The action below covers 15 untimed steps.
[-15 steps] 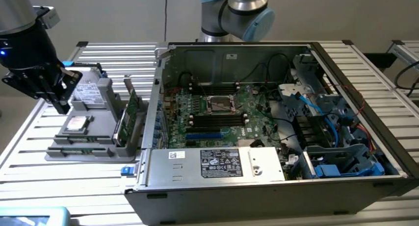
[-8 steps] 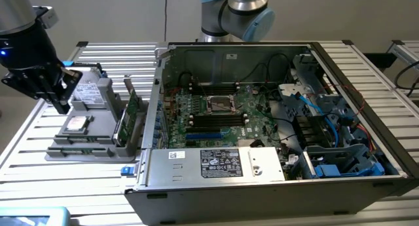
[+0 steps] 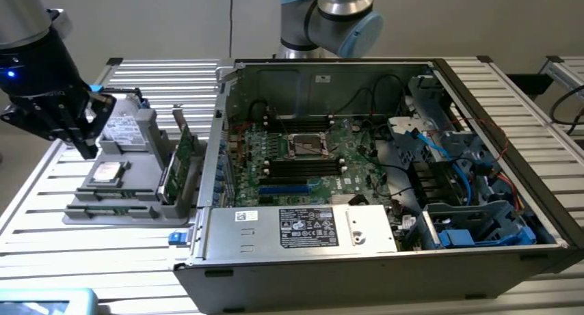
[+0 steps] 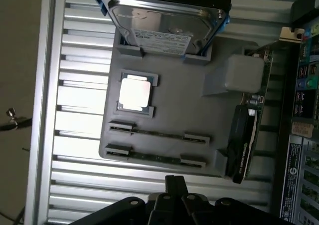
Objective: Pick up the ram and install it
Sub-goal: 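Pick up the ram and move it above insertion slot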
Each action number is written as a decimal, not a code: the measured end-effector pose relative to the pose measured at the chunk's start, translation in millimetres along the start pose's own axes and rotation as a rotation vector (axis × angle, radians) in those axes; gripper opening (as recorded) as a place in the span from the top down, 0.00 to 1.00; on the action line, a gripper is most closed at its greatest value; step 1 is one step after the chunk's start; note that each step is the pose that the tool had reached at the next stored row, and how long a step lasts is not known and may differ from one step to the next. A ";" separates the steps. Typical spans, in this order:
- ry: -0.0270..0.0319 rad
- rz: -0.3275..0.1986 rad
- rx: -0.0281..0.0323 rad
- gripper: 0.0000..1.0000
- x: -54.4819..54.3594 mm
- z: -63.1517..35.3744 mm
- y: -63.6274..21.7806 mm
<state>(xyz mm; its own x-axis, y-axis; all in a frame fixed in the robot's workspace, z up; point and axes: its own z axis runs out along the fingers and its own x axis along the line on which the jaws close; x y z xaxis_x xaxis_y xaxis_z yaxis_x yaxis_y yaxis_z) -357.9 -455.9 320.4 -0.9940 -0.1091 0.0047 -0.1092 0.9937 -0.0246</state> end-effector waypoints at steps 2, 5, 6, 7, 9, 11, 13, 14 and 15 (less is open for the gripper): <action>-0.0010 -0.036 -0.0005 0.89 0.0 0.1 0.0; -0.0022 -0.092 -0.0002 0.89 0.0 0.4 0.0; -0.0027 -0.110 -0.0002 0.89 0.0 0.5 0.0; -0.0032 -0.128 -0.0001 0.89 0.0 0.6 0.0; -0.0041 -0.164 -0.0002 0.89 0.0 0.8 0.0; -0.0050 -0.200 -0.0002 0.89 0.0 0.9 0.0; -0.0059 -0.236 -0.0002 0.89 0.0 0.9 0.0; -0.0063 -0.254 -0.0001 0.89 0.0 0.9 0.0; -0.0068 -0.273 -0.0001 0.89 0.0 1.0 0.0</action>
<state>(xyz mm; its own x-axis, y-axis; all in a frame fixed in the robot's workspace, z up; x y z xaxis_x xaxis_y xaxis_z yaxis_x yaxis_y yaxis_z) -357.9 -455.9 319.5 -0.9280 -0.3727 0.0044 -0.3727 0.9277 -0.0233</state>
